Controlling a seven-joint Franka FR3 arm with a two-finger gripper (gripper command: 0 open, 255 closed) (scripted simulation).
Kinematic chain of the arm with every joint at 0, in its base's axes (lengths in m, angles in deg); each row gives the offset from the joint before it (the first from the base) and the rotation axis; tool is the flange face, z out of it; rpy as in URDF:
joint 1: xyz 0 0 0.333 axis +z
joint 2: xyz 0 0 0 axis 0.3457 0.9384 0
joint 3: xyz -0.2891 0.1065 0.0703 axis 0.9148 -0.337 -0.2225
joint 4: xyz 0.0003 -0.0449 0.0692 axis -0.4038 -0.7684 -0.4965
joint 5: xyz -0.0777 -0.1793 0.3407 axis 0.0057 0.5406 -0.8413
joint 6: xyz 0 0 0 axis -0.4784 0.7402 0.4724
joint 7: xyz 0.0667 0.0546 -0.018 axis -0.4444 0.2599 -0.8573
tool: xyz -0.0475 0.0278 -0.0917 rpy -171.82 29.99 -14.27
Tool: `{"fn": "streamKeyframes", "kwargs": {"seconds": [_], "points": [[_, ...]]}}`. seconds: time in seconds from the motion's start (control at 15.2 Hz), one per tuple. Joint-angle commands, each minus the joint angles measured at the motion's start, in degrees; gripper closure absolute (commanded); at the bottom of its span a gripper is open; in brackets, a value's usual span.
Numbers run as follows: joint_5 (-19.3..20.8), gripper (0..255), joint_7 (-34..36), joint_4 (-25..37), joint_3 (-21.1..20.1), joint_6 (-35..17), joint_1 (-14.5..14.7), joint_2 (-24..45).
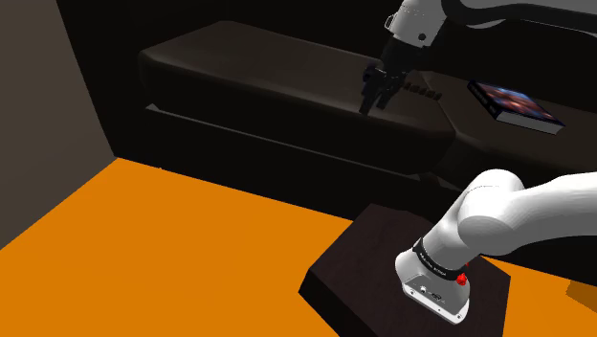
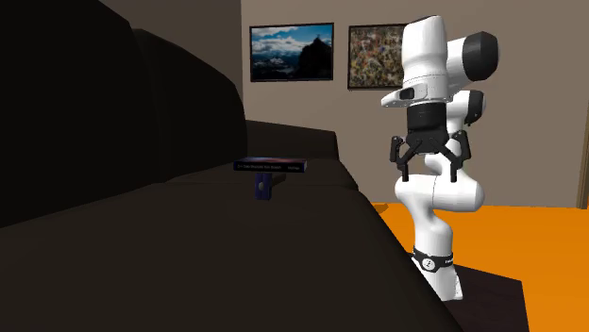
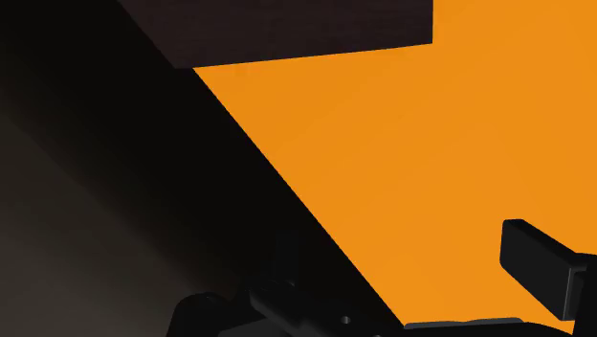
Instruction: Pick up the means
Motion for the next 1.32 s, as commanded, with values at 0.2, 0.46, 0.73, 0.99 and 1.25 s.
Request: {"fn": "streamKeyframes", "kwargs": {"seconds": [0.2,0.46,0.73,0.99,1.25], "points": [[2.64,0,-7.03,0.22,4.52,0.75,-0.63,-0.22],[6.04,0,-16.43,1.87,10.56,1.36,-1.30,1.06],[8.89,0,-25.87,5.05,16.60,1.61,-1.47,4.03],[10.76,0,-35.42,9.70,22.63,1.67,-1.00,8.56],[11.20,0,-45.27,15.80,28.77,1.76,0.08,14.59]]}}
